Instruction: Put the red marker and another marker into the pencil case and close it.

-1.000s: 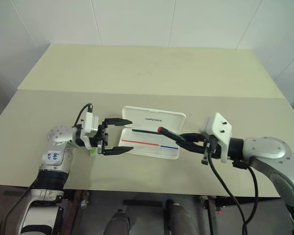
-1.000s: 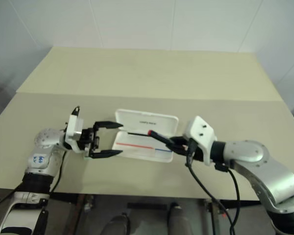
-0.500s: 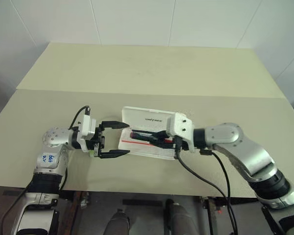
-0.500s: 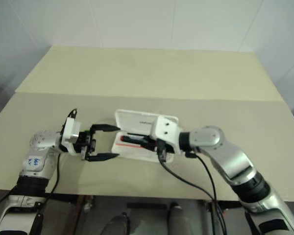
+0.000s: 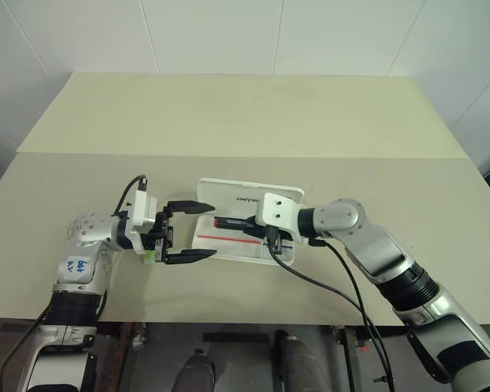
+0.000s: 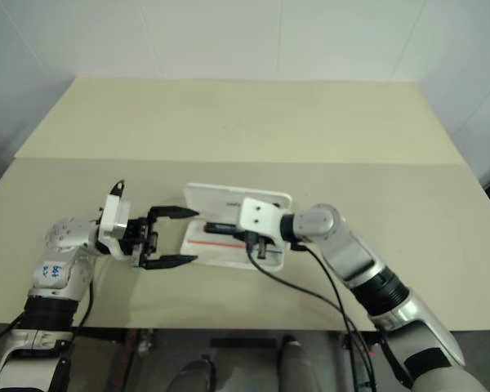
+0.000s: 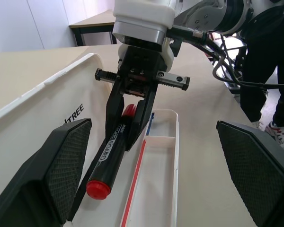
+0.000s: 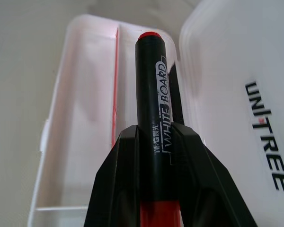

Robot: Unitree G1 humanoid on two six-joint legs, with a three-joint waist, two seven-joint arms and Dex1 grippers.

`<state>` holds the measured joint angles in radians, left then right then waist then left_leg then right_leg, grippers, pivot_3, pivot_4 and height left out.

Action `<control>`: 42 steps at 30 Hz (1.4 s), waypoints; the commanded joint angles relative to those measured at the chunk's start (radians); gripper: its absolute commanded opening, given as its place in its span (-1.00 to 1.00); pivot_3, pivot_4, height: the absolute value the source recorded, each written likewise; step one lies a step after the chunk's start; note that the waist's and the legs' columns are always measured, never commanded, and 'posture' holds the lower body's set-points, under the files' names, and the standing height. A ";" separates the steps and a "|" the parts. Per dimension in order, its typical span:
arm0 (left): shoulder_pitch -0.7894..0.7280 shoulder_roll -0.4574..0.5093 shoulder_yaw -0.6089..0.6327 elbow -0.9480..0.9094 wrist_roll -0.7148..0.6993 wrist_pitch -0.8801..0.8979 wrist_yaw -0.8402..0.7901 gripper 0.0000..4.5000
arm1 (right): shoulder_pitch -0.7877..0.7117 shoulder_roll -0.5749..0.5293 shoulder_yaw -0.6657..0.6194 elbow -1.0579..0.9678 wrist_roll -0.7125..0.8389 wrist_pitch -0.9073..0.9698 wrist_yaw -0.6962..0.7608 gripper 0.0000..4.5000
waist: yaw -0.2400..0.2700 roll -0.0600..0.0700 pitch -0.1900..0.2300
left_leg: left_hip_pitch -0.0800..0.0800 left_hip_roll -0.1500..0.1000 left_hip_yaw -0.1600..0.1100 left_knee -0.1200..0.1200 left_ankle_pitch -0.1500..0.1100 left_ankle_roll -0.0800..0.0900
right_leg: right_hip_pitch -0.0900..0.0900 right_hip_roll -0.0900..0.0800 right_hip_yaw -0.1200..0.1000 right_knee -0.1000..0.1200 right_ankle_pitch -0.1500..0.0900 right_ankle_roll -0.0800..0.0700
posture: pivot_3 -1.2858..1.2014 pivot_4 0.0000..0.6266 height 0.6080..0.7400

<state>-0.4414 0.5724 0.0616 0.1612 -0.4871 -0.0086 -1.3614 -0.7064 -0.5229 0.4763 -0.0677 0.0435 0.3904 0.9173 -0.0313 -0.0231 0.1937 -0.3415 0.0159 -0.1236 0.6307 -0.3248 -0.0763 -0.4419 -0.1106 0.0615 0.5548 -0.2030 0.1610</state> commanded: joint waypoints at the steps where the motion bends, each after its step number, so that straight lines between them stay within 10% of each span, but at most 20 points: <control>1: 0.004 0.007 0.025 -0.039 -0.024 -0.002 0.005 1.00 | -0.031 0.020 -0.020 -0.023 -0.006 -0.025 0.020 -0.74 | 0.000 0.000 0.000 | 0.000 0.000 0.000 0.000 0.000 0.000 | -0.001 0.000 0.000 0.001 0.000 0.000 | 0.03 -0.52 1.00; 5: 0.001 0.003 0.022 -0.036 -0.023 -0.004 0.009 1.00 | -0.029 0.026 -0.031 -0.034 -0.006 -0.012 0.034 -0.74 | 0.001 0.000 0.000 | -0.001 0.000 0.000 0.001 0.000 0.000 | -0.001 0.000 0.000 0.001 0.000 0.000 | 0.03 -0.52 1.00; 10: -0.008 -0.002 0.017 -0.028 -0.021 -0.007 0.008 1.00 | -0.019 0.026 -0.050 -0.076 0.021 0.020 0.055 0.02 | 0.000 0.000 0.000 | -0.001 0.000 0.000 0.001 0.000 0.000 | -0.001 0.000 0.000 0.001 0.000 0.000 | 0.03 -0.52 1.00; 24: -0.023 -0.022 0.008 -0.021 -0.017 -0.004 0.013 1.00 | 0.006 0.009 -0.099 -0.206 0.096 0.136 0.075 0.02 | 0.001 0.000 0.000 | -0.001 0.000 0.000 0.001 0.000 0.000 | -0.001 0.000 0.000 0.002 0.000 0.000 | 0.03 -0.52 1.00; 42: 0.011 -0.100 -0.010 -0.187 -0.074 0.096 0.084 1.00 | 0.212 -0.131 -0.459 -0.613 0.570 0.521 0.019 0.02 | 0.004 0.000 0.000 | -0.001 0.000 0.000 0.003 0.000 0.000 | -0.001 0.000 0.000 0.001 0.000 0.000 | 0.03 -0.52 1.00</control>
<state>-0.4392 0.4787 0.0413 0.0335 -0.5201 0.0711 -1.2998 -0.4998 -0.6413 0.0641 -0.6379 0.5761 0.8988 0.9589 -0.0268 -0.0227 0.1940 -0.3424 0.0159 -0.1240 0.6339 -0.3247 -0.0763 -0.4426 -0.1105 0.0616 0.5556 -0.2030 0.1607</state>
